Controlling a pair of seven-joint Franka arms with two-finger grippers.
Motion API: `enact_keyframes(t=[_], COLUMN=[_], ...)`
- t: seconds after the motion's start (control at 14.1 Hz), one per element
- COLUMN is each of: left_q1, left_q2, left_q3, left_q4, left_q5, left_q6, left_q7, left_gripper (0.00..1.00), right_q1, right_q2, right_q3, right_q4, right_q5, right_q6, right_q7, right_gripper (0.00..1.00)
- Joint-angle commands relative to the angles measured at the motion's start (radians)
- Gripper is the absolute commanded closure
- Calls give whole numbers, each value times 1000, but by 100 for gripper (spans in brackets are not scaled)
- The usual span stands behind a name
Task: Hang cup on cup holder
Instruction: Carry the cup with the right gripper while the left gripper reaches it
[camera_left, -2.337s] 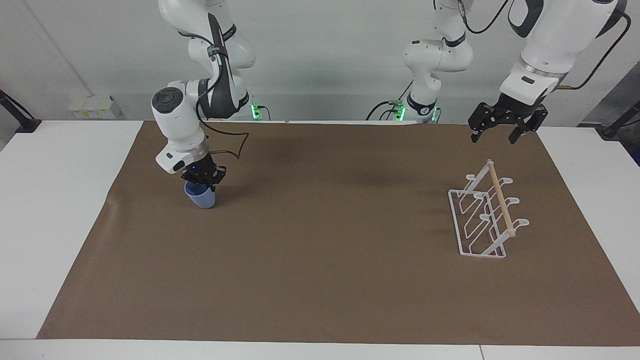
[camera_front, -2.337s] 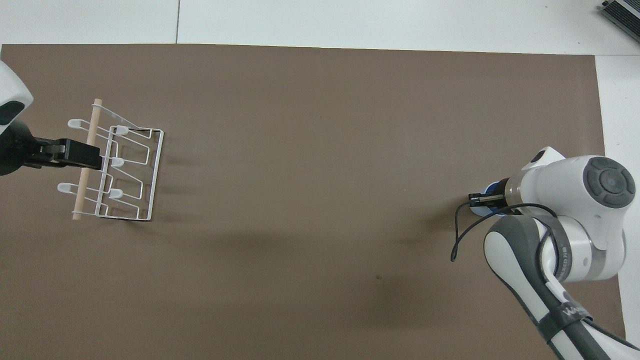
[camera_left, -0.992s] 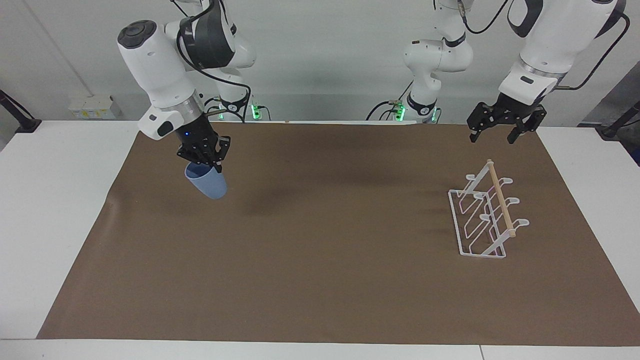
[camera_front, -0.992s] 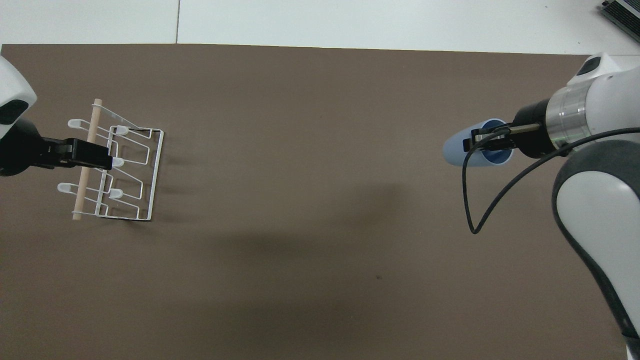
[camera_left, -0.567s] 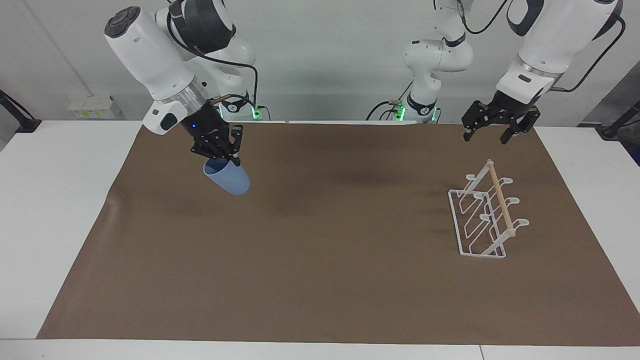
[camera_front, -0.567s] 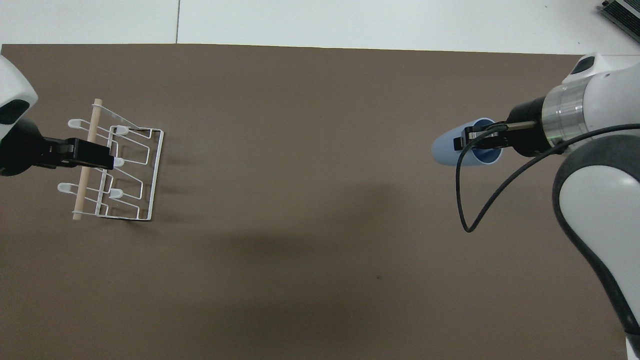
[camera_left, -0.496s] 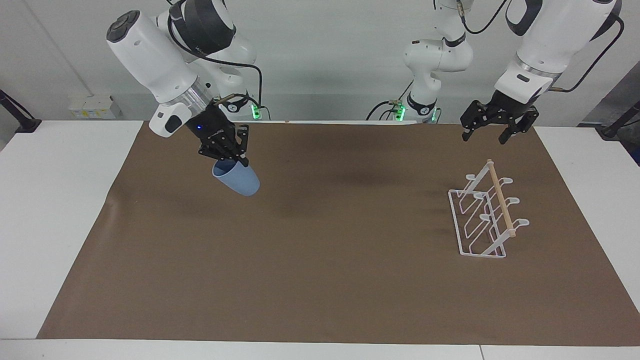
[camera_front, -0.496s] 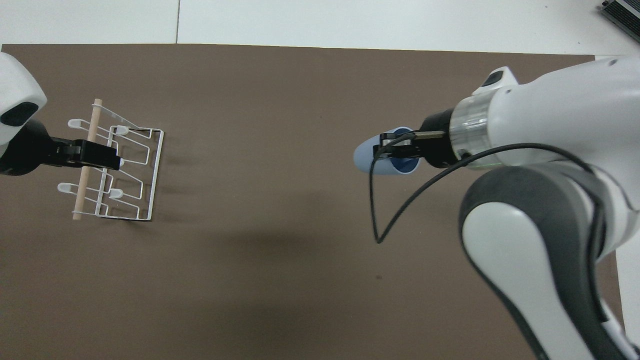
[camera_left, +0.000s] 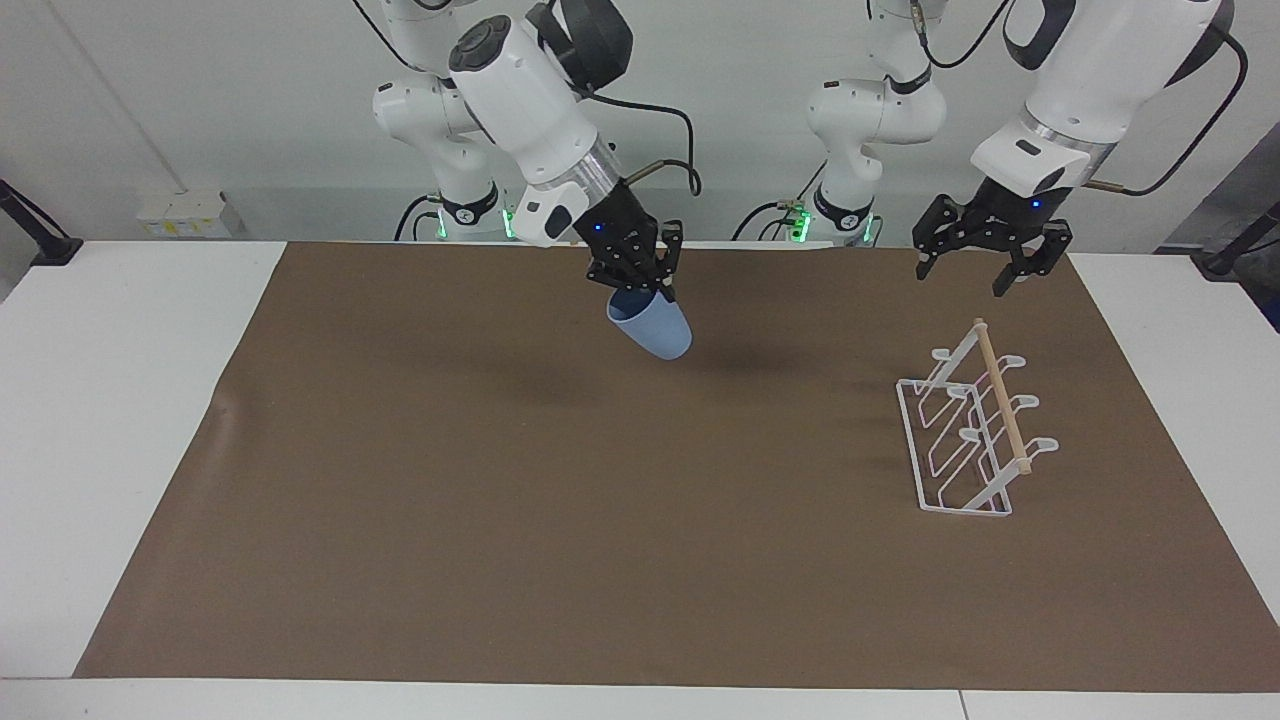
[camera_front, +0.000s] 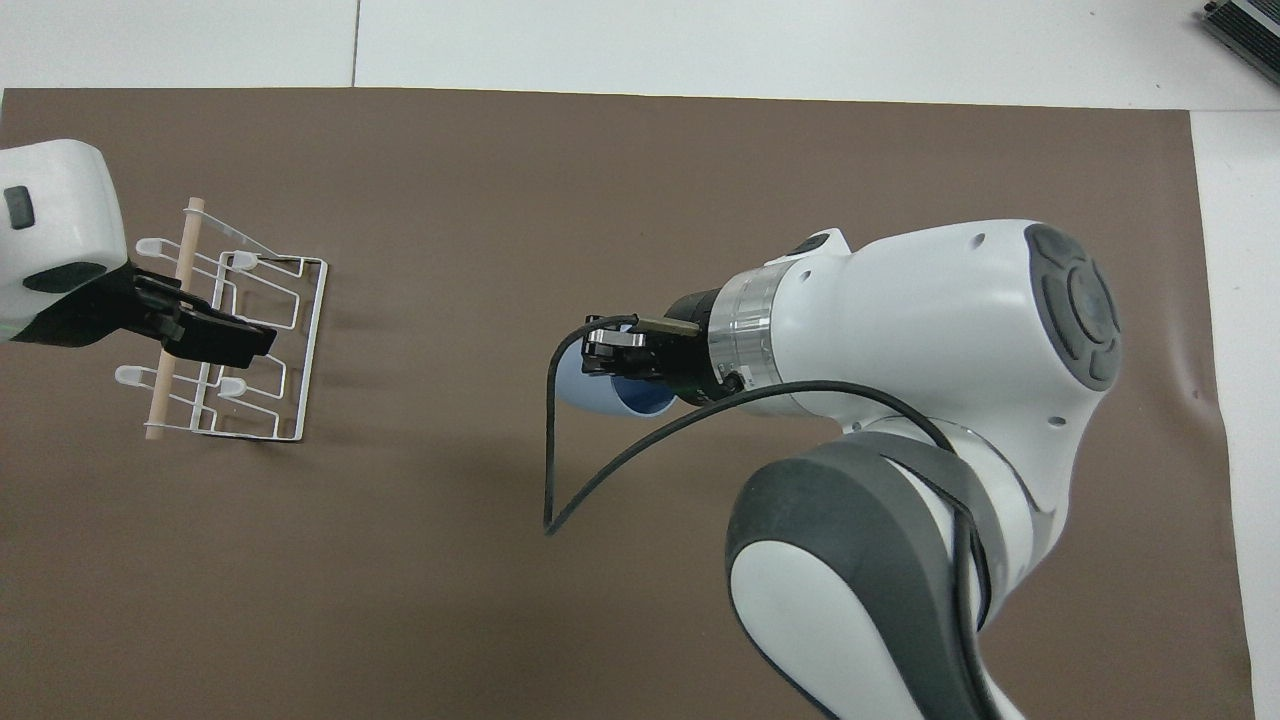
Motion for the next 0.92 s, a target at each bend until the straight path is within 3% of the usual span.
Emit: enact_keyframes(t=[0.0, 0.57, 0.85], left_q1=[-35, -156, -249], left_q2=[-74, -160, -207], left_q3=[12, 12, 12], left_q4=[-133, -280, -377], left_q5=[-71, -122, -148], left_q6=[100, 125, 191], left_q7=[200, 803, 868], left_gripper=[0, 0, 0], right_q1=[-5, -31, -28], right_q2=[-13, -30, -35], right_q3=[-3, -9, -8], right_q4=[-10, -29, -29], right_q5=[115, 258, 264], right_q6=[-8, -135, -134], right_q7=[24, 27, 113], right_gripper=[100, 100, 100])
